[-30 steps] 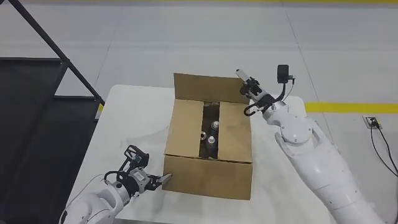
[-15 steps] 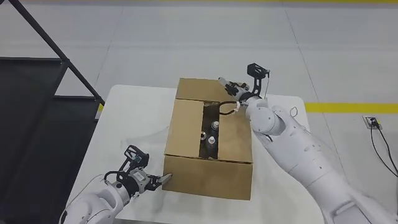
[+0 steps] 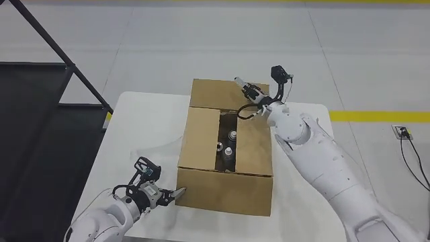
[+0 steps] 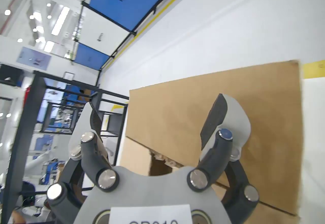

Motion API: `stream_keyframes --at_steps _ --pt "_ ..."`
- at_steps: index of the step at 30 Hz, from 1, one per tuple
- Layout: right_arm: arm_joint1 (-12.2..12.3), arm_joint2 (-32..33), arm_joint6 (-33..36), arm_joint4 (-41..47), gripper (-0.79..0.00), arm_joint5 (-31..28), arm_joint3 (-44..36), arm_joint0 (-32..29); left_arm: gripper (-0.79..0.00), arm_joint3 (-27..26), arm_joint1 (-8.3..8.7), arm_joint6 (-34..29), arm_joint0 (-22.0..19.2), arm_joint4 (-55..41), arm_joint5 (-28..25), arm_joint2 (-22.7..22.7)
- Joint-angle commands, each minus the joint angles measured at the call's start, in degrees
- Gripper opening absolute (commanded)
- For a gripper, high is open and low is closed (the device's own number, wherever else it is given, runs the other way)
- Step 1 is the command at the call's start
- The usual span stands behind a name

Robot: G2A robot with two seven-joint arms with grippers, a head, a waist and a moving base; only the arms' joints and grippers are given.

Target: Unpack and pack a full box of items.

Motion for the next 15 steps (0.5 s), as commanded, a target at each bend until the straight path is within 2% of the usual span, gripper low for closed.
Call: stream_keyframes --at_steps 1,6,10,15 --pt "1.4 2.7 5.7 1.0 0.0 -2.3 -5.5 -3.3 0.0 0.0 0.0 0.0 0.0 0.0 0.0 0.0" --pt "4.1 8.5 15.0 2.8 0.0 -0.9 -19.5 -12.7 0.0 1.0 0.06 2.2 0.0 -1.7 1.1 -1.3" --pt "4.3 8.9 15.2 2.8 0.0 -0.4 -20.2 -13.1 0.0 1.1 0.3 3.6 0.5 -6.2 -1.7 -3.0" --pt "4.3 9.2 15.5 4.0 0.0 -0.9 -20.5 -13.7 0.0 2.3 0.34 6.1 1.5 -11.6 0.6 -5.7"
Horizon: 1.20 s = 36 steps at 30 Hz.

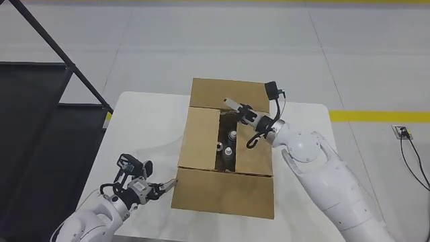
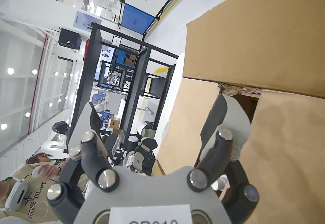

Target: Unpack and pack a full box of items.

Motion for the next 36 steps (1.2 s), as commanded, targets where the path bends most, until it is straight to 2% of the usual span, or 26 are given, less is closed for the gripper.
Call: stream_keyframes --at_steps 1,3,7,11,14,18,22,31,36 --pt "0.0 0.4 2.5 2.8 0.0 -1.0 -0.3 -1.2 0.0 0.9 -0.04 0.4 -0.1 -2.5 2.3 -1.0" --pt "0.1 -0.1 4.7 0.9 0.0 0.5 0.3 -0.7 0.0 0.4 -0.15 1.0 -0.5 1.1 7.6 -0.6" --pt "-0.9 -3.5 7.3 -0.4 0.0 2.6 1.4 0.9 0.0 0.3 -0.76 1.8 -2.2 6.1 15.7 3.8" --pt "-2.1 -6.4 9.1 -0.6 0.0 3.3 5.0 3.1 0.0 2.8 -1.5 3.2 -5.4 9.4 22.4 8.2" --pt "-3.0 -7.8 9.7 0.0 0.0 3.0 7.9 4.6 0.0 5.1 -1.97 3.9 -7.7 10.3 24.4 10.7" --pt "-4.2 -9.5 10.1 0.5 0.0 2.8 11.9 6.5 0.0 7.7 -2.38 3.9 -10.2 11.8 24.6 13.3" --pt "-5.3 -10.4 11.3 2.0 0.0 1.7 14.9 8.0 0.0 8.4 -2.52 4.6 -10.7 13.0 23.5 14.5" --pt "-6.7 -9.1 18.1 10.1 0.0 -3.7 19.3 10.2 0.0 6.7 -2.39 5.6 -8.7 12.3 20.1 13.7" --pt "-7.2 -8.2 21.0 13.8 0.0 -4.9 17.3 10.5 0.0 3.4 -2.25 8.0 -6.0 9.9 20.0 11.3"
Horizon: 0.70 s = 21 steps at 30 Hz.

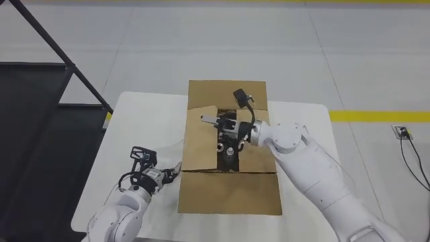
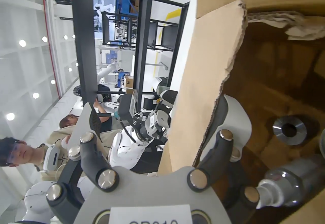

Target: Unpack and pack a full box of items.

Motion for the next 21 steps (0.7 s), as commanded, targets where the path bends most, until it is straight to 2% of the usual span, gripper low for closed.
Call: stream_keyframes --at_steps 1,7,11,16,21 --pt "-0.2 0.1 0.8 1.2 0.0 0.1 -1.5 0.0 0.0 -2.4 0.14 1.5 2.2 -0.6 -0.6 -1.3" --pt "-1.5 -1.6 -0.8 1.2 0.0 1.0 -5.2 0.4 0.0 -10.5 0.84 5.4 11.1 2.0 -3.8 -5.2" --pt "-3.1 -4.1 -4.2 0.3 0.0 0.8 -4.3 1.7 0.0 -14.2 0.98 6.4 14.3 2.9 -4.5 -6.2" --pt "-5.4 -6.7 -5.8 1.7 0.0 -1.7 -0.7 3.7 0.0 -15.4 0.47 5.9 12.1 2.3 -0.2 -4.0" --pt "-7.2 -8.1 -2.6 3.9 0.0 -6.5 3.2 5.1 0.0 -14.5 -0.2 5.7 9.1 -1.8 4.7 -2.9"
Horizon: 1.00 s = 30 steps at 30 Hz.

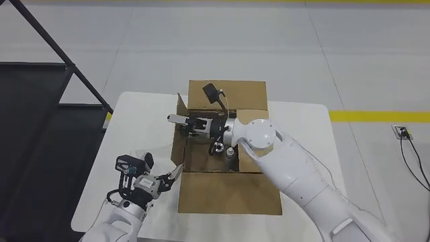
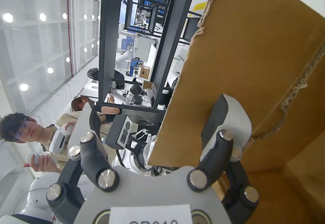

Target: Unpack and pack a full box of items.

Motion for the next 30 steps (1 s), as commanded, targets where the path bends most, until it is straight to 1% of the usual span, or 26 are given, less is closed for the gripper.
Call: stream_keyframes --at_steps 1,4,7,11,15,20,26,28,30 --pt "-0.5 -0.3 1.7 0.4 0.0 -1.8 1.7 0.5 0.0 0.5 -0.2 0.4 -0.6 -2.0 1.6 -0.3" --pt "-0.8 0.1 2.9 0.2 0.0 -4.1 3.5 0.8 0.0 0.8 -0.25 1.2 0.0 -4.0 2.0 -1.7" --pt "-0.3 1.6 3.6 -0.5 0.0 -6.3 4.1 0.5 0.0 1.1 -0.17 1.4 1.4 -6.5 1.3 -4.1" --pt "1.2 4.8 3.5 -2.6 0.0 -8.3 2.5 -1.1 0.0 1.3 -0.01 1.4 3.4 -9.2 -0.3 -7.3" --pt "3.3 9.0 3.6 -4.7 0.0 -9.1 -1.1 -4.0 0.0 1.8 0.1 1.1 4.8 -10.2 -1.0 -9.4" --pt "5.9 14.9 3.6 -6.8 0.0 -8.3 -6.7 -8.6 0.0 4.5 0.29 -1.8 4.2 -9.7 -1.7 -10.6" --pt "8.3 21.2 3.6 -9.0 0.0 -7.5 -14.5 -14.7 0.0 8.4 0.41 -5.3 1.5 -8.5 -2.3 -9.9" --pt "9.0 23.3 3.6 -9.5 0.0 -7.6 -17.5 -16.9 0.0 8.7 0.38 -5.2 1.1 -8.6 -2.5 -9.7" --pt "9.7 25.0 3.8 -10.1 0.0 -7.5 -20.4 -19.0 0.0 7.8 0.35 -4.3 1.5 -8.6 -2.7 -9.9"
